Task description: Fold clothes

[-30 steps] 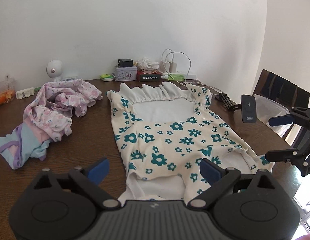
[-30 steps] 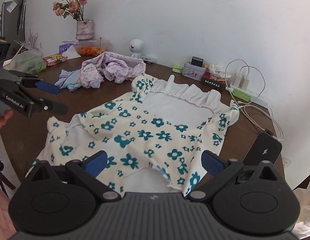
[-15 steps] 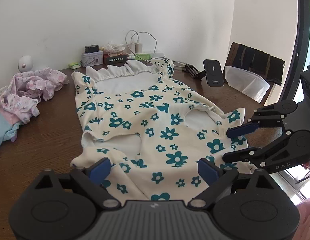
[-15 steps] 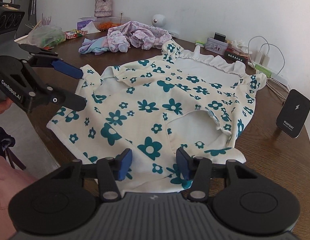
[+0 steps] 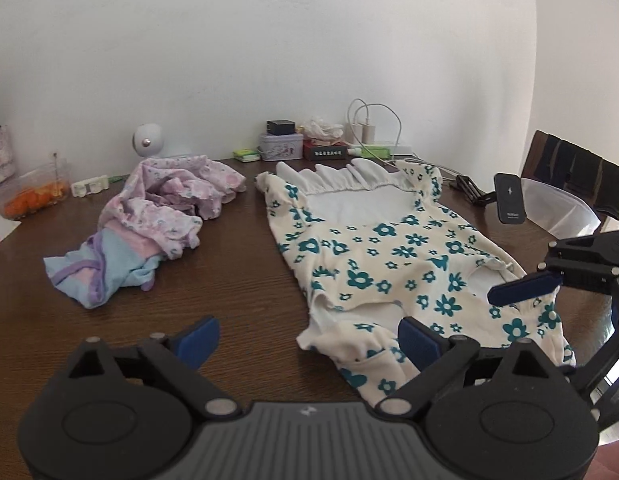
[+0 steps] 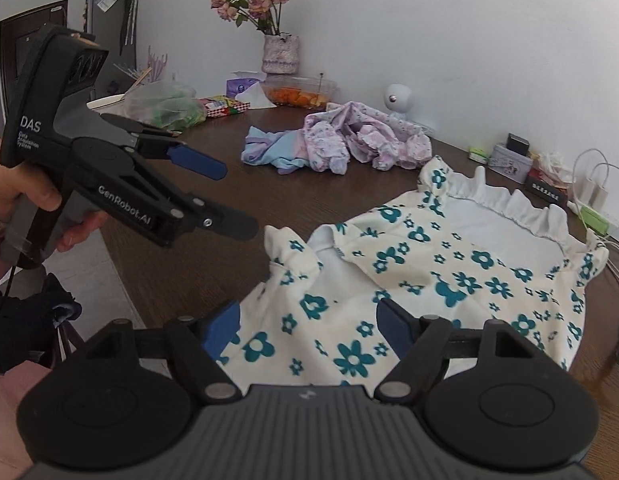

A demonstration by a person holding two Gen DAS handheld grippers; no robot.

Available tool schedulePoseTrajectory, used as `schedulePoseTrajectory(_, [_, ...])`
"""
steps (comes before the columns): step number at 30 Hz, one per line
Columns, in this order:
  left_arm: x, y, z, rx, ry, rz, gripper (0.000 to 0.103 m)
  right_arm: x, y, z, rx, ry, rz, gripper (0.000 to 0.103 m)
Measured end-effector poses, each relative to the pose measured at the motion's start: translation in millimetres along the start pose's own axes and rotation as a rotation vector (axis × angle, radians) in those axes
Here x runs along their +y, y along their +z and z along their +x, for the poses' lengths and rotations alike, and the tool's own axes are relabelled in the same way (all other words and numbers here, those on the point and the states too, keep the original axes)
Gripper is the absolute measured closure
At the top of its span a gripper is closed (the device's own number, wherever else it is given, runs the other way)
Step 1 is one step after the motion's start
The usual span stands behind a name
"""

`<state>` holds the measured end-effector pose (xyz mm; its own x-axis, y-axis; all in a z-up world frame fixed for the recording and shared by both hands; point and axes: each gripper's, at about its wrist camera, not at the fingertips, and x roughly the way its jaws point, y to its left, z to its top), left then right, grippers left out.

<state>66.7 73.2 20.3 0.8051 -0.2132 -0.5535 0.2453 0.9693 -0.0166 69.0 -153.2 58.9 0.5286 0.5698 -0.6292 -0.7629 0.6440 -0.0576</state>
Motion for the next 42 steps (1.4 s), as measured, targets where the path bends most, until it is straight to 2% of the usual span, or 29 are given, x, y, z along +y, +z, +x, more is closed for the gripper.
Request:
schedulePoseTrajectory(2, [14,2,-1,-0.009,0.003,-0.031,0.001,13,7,18,0.032,0.008,0.002,0.026])
schedulePoseTrajectory(7, [39,6,1,-0.023,0.0,-0.068,0.0,28,15,46,0.078,-0.022,0.034,0.018])
schedulePoseTrajectory(12, [49,5,12,-0.01,-0.027,-0.086,0.0,31,18,62,0.121,-0.046,0.074,0.006])
schedulePoseTrajectory(21, [62,4,22,-0.013,-0.04,-0.128,0.0,34,24,79,0.183,-0.077,0.102,0.006])
schedulePoseTrajectory(22, [64,4,22,-0.014,-0.041,-0.131,0.0,35,24,81,0.187,-0.083,0.099,0.008])
schedulePoseTrajectory(23, [65,3,22,-0.014,-0.042,-0.134,0.0,36,24,83,0.192,-0.095,0.092,0.016])
schedulePoseTrajectory(24, [66,3,22,-0.015,-0.043,-0.137,0.0,37,25,85,0.201,-0.109,0.085,0.028])
schedulePoseTrajectory(25, [67,2,22,-0.015,-0.044,-0.139,0.0,38,25,87,0.21,-0.121,0.079,0.033])
schedulePoseTrajectory(29, [71,1,23,-0.014,-0.044,-0.147,0.0,41,25,93,0.22,-0.145,0.052,0.048])
schedulePoseTrajectory(32, [72,3,25,-0.009,-0.042,-0.15,0.0,43,26,94,0.215,-0.174,0.022,0.075])
schedulePoseTrajectory(33, [73,4,26,-0.008,-0.045,-0.151,0.0,41,26,94,0.216,-0.174,0.024,0.082])
schedulePoseTrajectory(36, [72,10,33,0.001,-0.057,-0.157,0.0,33,25,92,0.208,-0.169,0.044,0.093])
schedulePoseTrajectory(42, [67,33,71,0.057,-0.12,-0.225,0.0,6,24,73,0.137,-0.1,0.179,0.097])
